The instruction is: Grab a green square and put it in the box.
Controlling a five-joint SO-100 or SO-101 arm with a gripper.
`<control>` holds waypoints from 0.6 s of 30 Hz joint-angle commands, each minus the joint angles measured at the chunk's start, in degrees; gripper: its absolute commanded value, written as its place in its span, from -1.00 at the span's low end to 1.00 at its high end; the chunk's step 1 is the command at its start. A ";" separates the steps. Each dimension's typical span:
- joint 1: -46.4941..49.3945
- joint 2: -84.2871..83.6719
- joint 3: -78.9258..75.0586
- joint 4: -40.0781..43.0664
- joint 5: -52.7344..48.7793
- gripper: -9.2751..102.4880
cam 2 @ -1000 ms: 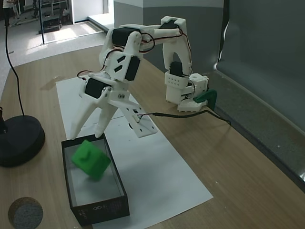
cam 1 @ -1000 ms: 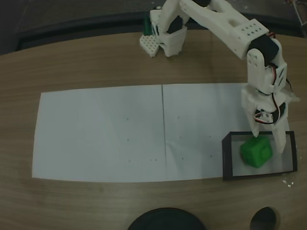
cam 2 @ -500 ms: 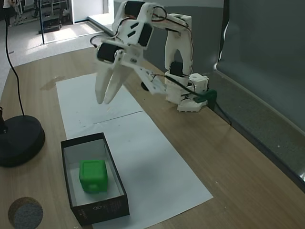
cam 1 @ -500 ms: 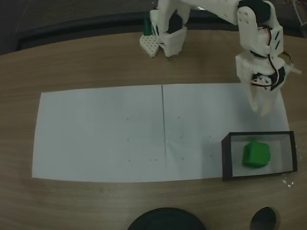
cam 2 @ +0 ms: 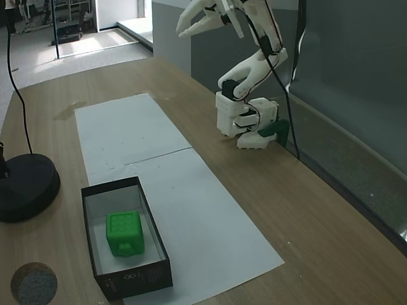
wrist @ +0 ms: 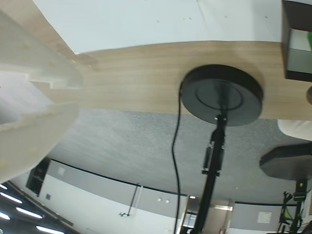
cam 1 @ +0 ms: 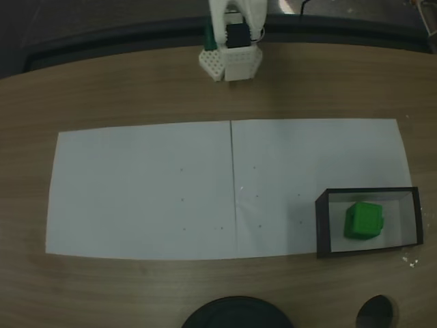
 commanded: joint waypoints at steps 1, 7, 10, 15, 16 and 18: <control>4.31 13.97 11.51 -2.81 -2.20 -0.84; 13.97 32.70 29.79 -7.38 -5.19 -0.84; 14.41 39.20 35.86 -7.65 -5.36 -0.84; 14.33 38.85 38.32 -9.76 -5.27 -0.84; 14.33 38.85 39.46 -10.63 -5.27 -0.84; 14.41 39.38 42.28 -13.10 -5.27 -0.84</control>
